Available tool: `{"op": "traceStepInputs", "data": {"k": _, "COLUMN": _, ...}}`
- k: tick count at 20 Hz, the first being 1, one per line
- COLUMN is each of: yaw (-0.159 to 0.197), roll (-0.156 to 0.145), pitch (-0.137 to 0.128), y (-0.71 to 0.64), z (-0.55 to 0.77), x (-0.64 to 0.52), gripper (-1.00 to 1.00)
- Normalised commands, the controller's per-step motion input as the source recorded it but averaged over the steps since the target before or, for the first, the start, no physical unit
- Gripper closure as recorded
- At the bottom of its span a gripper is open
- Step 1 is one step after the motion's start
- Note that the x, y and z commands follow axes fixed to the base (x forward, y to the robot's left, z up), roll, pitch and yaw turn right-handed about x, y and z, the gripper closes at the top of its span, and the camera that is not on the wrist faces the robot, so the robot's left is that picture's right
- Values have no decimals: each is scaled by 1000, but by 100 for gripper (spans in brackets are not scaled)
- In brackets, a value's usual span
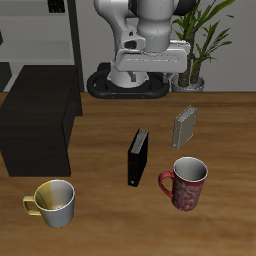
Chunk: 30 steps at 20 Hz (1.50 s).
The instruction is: Place the yellow book upright on top of the shelf
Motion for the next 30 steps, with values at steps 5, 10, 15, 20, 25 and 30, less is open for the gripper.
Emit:
{"op": "traceStepInputs", "data": {"k": 5, "yaw": -97, "roll": 27, "pitch": -34, "y": 495, "z": -153, "x": -228, "gripper": -100}}
{"op": "traceStepInputs", "data": {"k": 10, "yaw": -103, "roll": -9, "pitch": 0, "y": 370, "z": -237, "x": -111, "gripper": -100}}
{"op": "traceStepInputs", "data": {"k": 15, "yaw": -98, "roll": 25, "pitch": -18, "y": 304, "z": -117, "x": -99, "gripper": -100}}
{"op": "traceStepInputs", "data": {"k": 20, "yaw": -97, "roll": 27, "pitch": -48, "y": 289, "z": -194, "x": -124, "gripper": -100}}
{"op": "traceStepInputs", "data": {"k": 25, "yaw": -4, "roll": 44, "pitch": -44, "y": 289, "z": -171, "x": -102, "gripper": -100}}
{"op": "traceStepInputs", "data": {"k": 30, "yaw": -11, "roll": 23, "pitch": 10, "y": 90, "z": -114, "x": 19, "gripper": -100}}
